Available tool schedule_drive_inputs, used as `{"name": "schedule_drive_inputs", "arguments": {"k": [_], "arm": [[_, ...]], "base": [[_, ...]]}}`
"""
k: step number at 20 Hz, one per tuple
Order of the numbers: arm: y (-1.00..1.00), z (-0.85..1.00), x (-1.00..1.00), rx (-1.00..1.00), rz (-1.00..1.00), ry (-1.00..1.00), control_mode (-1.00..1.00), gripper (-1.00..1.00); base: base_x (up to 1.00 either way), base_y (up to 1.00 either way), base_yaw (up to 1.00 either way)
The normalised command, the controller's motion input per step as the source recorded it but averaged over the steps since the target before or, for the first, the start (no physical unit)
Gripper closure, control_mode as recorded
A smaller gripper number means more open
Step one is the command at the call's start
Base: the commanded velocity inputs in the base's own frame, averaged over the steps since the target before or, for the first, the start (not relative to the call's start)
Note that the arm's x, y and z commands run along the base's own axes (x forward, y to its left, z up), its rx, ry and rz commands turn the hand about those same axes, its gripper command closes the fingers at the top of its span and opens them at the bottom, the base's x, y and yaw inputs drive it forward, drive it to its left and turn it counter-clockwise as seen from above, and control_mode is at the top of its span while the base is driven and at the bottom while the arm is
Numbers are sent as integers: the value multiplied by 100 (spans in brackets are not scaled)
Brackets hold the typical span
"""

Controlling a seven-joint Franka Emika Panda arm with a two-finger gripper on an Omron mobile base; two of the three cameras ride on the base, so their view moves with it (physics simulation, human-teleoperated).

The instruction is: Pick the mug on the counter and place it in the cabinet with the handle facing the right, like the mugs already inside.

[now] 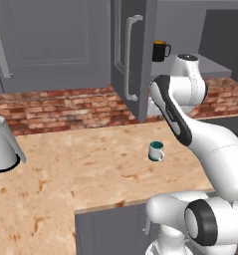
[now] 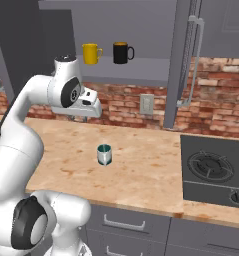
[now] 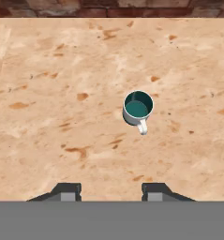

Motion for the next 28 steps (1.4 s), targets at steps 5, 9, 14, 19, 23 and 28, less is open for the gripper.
{"name": "schedule_drive_inputs", "arguments": {"k": [5, 9, 14, 19, 23, 28], "arm": [[0, -5, -24, 0, 1, 0, -100, -100], [0, -17, -50, 0, 4, -4, -100, -100], [-4, -25, -37, 0, 5, -1, -100, -100], [-5, -34, -33, -4, 7, -2, -100, -100], [-8, -36, -15, -10, 9, 0, -100, -100], [-6, -38, -14, -11, 10, 0, -100, -100]], "base": [[0, 0, 0], [0, 0, 0], [0, 0, 0], [0, 0, 0], [0, 0, 0], [0, 0, 0]]}}
